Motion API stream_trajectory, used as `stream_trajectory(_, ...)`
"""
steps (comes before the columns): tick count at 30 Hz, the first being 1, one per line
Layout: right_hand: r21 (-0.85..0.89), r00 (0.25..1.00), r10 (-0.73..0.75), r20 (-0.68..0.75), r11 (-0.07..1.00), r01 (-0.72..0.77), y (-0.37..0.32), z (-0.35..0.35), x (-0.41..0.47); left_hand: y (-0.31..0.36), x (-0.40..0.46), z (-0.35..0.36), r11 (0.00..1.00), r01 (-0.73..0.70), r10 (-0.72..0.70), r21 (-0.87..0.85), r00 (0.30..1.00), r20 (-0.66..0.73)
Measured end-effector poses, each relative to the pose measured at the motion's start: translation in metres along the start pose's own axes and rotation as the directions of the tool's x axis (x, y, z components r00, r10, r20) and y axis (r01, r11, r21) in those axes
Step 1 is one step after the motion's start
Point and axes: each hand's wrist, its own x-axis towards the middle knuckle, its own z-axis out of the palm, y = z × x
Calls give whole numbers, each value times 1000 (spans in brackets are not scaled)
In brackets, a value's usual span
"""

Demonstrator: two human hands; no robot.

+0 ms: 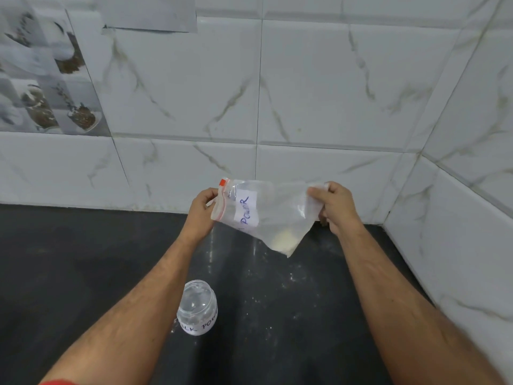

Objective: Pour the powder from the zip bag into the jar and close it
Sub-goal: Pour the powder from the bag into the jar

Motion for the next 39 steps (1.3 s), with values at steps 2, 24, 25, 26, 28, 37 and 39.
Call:
stream_trajectory(2, 2, 998, 30, -59, 1000, -29, 5, -4, -1, 4, 4, 3, 999, 2, -2, 48, 1000, 1)
stream_trajectory(24, 504, 818, 574, 24, 700, -506, 140, 49, -116, 98, 23, 89, 765, -319, 287, 559, 947, 147)
stream_trajectory(25, 533, 815, 568, 114, 658, -532, 147, 58, -126, 102, 24, 93, 750, -320, 299, 579, 945, 134)
stream_trajectory(26, 545, 809, 556, 191, 626, -558, 154, 67, -133, 107, 24, 97, 739, -319, 308, 593, 943, 123)
stream_trajectory(28, 606, 808, 514, 289, 555, -570, 161, 82, -132, 115, 26, 104, 734, -309, 310, 605, 945, 107)
stream_trajectory(37, 966, 901, 380, 208, 63, -250, 118, 101, -70, 124, 20, 94, 853, -173, 167, 492, 984, 57)
stream_trajectory(39, 984, 932, 337, 134, 63, -165, 113, 93, -62, 118, 16, 75, 892, -150, 121, 427, 988, 95)
